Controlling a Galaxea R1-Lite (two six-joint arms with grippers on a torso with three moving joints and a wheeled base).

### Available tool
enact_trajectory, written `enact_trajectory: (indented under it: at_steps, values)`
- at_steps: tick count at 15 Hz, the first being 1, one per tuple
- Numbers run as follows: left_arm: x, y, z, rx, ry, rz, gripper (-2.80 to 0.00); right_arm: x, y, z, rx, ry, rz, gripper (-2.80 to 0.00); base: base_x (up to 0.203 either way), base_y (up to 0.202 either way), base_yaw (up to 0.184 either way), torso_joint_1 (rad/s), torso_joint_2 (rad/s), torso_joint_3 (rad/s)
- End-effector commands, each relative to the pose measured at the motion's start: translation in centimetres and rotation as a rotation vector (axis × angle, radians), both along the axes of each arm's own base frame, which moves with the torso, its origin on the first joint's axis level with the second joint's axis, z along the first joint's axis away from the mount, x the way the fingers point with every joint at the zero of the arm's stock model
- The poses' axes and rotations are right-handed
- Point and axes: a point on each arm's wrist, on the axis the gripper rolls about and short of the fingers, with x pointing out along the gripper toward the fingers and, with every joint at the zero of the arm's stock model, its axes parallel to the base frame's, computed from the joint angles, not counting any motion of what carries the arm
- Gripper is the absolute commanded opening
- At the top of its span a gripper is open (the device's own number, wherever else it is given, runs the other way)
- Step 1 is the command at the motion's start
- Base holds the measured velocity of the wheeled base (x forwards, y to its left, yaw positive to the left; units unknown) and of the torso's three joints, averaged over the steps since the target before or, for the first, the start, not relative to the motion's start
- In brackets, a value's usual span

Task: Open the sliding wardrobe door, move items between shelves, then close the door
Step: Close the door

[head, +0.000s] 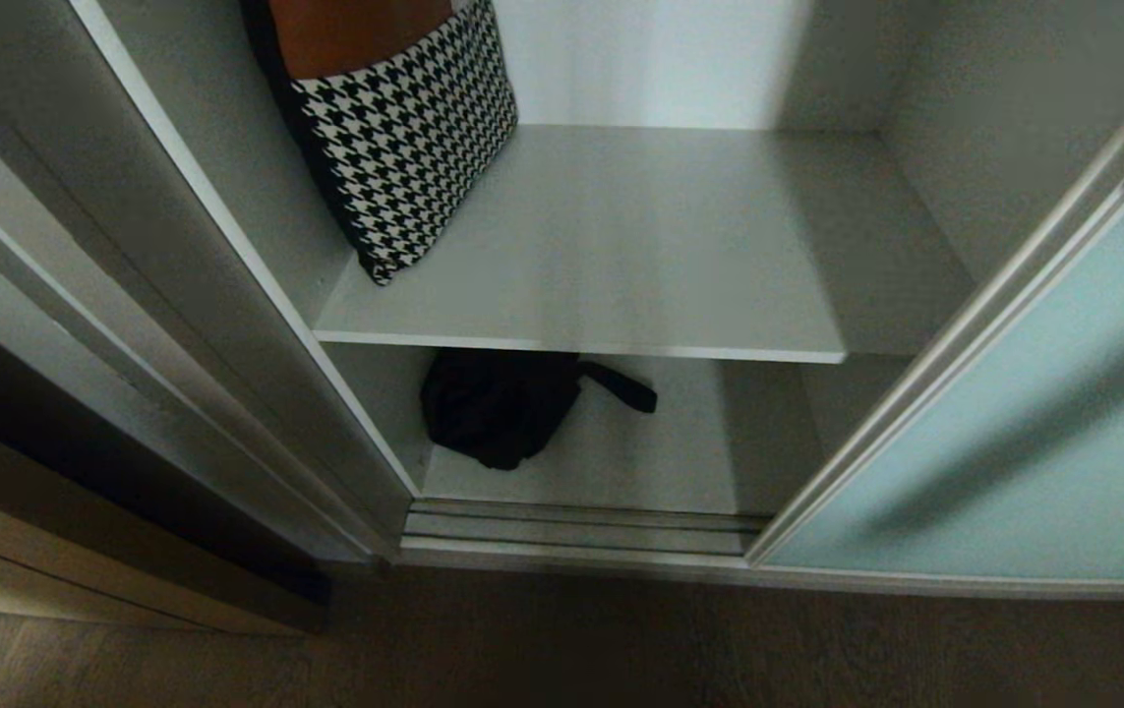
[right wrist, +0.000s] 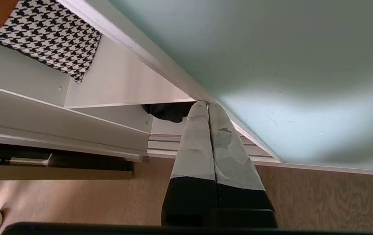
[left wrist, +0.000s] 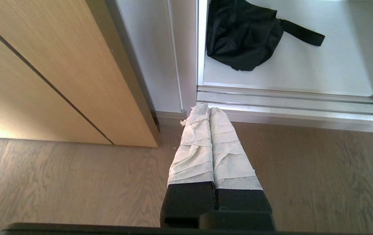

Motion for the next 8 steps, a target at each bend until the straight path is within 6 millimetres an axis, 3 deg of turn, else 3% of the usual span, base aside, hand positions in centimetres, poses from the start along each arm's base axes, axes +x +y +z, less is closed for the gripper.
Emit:
enact_trajectory:
  at_steps: [1, 8]
  values:
    - [0.0, 0.0, 0.0, 0.001, 0.001, 0.001, -2.8, 0.3, 0.2, -0.2, 0.0, 0.013, 0.016, -2.8, 0.0, 0.0, 0.0, 0.0, 0.0, 0.0]
    - [0.0, 0.0, 0.0, 0.001, 0.001, -0.001, -2.8, -0.4, 2.4, -0.1, -0.009, 0.007, 0.18, -2.8, 0.0, 0.0, 0.0, 0.0, 0.0, 0.0]
